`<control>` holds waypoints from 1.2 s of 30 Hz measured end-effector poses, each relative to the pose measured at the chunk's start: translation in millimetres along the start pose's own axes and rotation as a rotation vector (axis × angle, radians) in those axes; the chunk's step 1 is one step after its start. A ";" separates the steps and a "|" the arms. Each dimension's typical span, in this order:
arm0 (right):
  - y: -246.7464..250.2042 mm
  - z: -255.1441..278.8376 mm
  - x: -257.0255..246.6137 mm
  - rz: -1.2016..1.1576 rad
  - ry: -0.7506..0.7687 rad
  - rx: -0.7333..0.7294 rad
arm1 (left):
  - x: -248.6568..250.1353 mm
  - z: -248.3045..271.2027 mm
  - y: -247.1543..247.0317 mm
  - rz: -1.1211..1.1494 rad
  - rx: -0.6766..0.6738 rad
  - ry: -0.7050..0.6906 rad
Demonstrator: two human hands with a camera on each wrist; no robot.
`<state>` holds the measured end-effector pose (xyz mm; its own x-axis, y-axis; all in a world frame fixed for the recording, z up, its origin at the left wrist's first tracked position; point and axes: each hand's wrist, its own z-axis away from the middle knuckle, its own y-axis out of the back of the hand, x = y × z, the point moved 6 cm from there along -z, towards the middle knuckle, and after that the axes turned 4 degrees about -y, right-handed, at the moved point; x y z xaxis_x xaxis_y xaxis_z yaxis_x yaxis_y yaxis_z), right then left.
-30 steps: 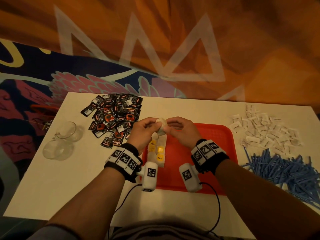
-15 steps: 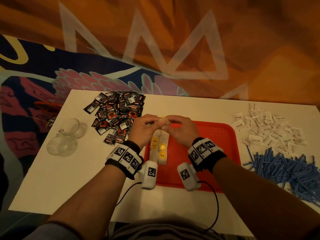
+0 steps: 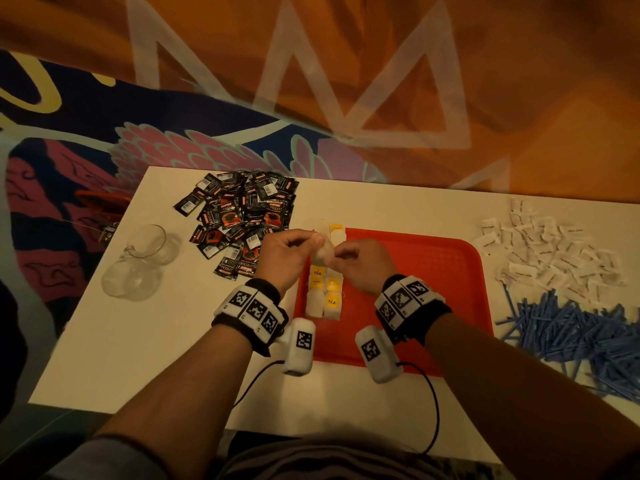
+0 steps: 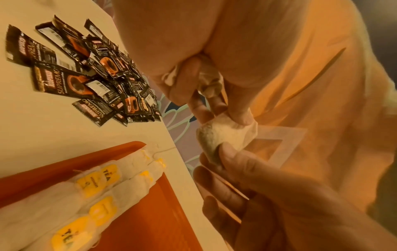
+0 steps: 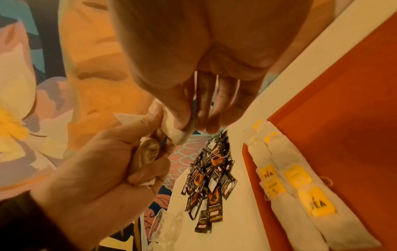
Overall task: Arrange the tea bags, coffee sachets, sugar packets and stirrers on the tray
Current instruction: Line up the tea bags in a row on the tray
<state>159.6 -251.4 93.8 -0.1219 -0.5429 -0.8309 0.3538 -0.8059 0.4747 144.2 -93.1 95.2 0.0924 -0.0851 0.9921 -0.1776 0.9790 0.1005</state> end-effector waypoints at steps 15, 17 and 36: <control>-94.2 11.8 96.8 0.153 -0.485 -0.198 | -94.7 25.6 56.0 -0.102 0.016 0.515; -104.8 14.9 104.6 0.196 -0.525 -0.213 | -101.8 30.7 63.0 -0.106 0.019 0.539; -112.7 28.9 108.1 0.272 -0.623 -0.073 | -115.0 46.1 70.7 -0.043 0.015 0.611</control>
<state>79.8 -226.1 -41.2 -0.5227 -0.7764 -0.3522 0.5066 -0.6151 0.6041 75.9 -22.6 -8.4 0.6441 0.0017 0.7650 -0.1749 0.9738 0.1450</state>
